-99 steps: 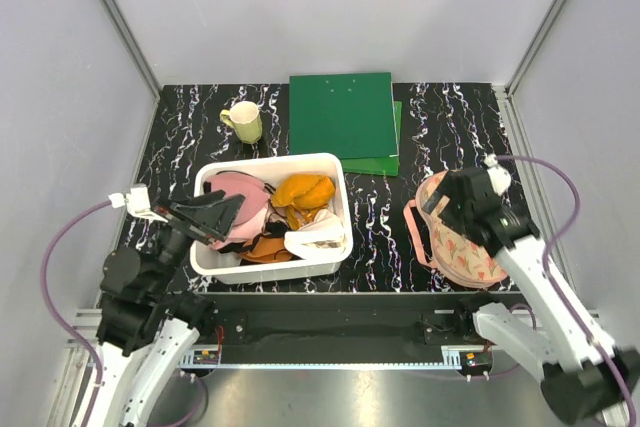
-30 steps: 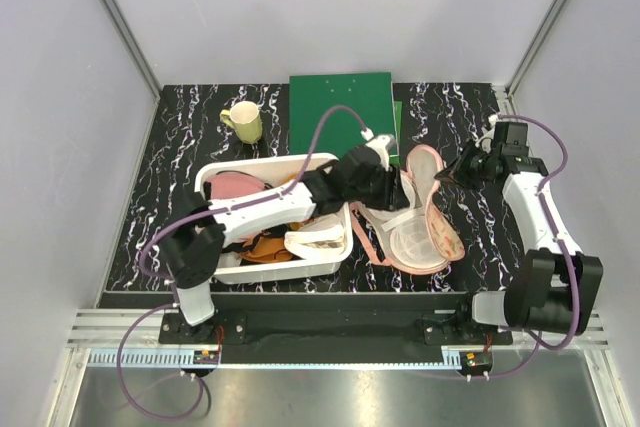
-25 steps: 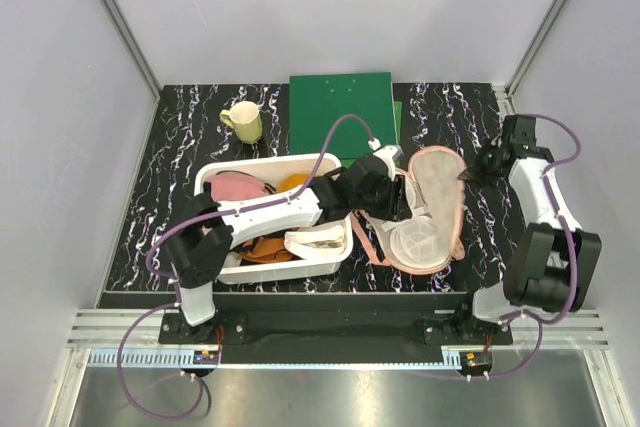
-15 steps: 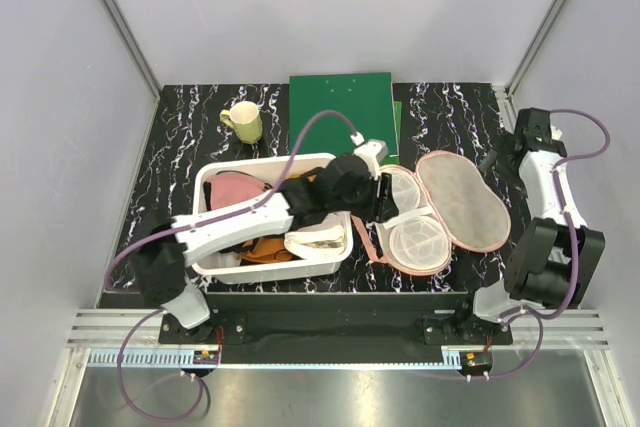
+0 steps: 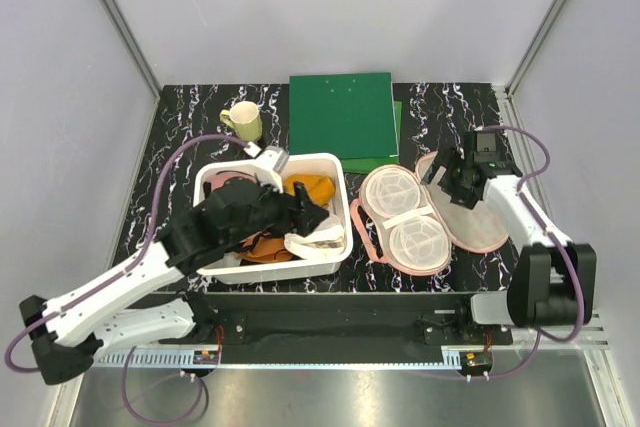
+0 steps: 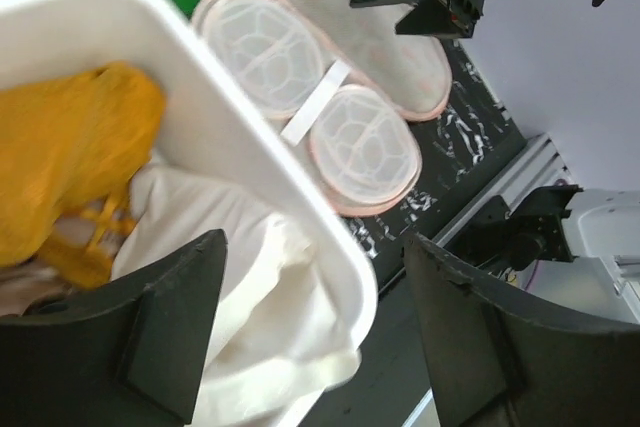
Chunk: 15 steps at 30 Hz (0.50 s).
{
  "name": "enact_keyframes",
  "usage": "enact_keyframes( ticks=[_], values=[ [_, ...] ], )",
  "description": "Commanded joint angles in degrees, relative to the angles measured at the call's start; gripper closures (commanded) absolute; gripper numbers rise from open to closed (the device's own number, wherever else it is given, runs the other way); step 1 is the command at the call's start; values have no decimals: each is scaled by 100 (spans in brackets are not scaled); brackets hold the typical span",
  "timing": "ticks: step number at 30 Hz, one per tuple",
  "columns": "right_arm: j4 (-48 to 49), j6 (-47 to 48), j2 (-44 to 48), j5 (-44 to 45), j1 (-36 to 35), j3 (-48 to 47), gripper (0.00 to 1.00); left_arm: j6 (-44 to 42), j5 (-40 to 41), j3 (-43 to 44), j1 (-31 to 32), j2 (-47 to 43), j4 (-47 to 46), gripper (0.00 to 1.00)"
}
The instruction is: Place the bra in the laundry bag and zip it closed
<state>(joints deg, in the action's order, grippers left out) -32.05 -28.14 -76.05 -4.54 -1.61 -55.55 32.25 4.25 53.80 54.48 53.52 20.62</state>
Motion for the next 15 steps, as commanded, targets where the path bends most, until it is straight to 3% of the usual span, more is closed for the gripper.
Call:
enact_keyframes(
  ticks=[1,2,5,8,11,15],
  values=[
    [516,-622,-549,610,125,132,0,10,365,-238,-148,-709,609,13],
    [507,-683,-664,734,387,141,0,-52,418,-265,-183,-763,827,1],
    [463,-895,-1086,534,914,167,0,-244,-1,-274,-717,-711,1144,1],
    [226,-965,-1342,542,1241,220,0,-359,-564,-98,-1919,-527,1391,1],
    [-54,-1097,-1386,663,1540,404,0,-491,-864,25,-2396,-386,1383,1],
    [-327,-913,-1071,928,1549,580,0,-650,-962,218,-2503,-9,1471,1]
  ],
)
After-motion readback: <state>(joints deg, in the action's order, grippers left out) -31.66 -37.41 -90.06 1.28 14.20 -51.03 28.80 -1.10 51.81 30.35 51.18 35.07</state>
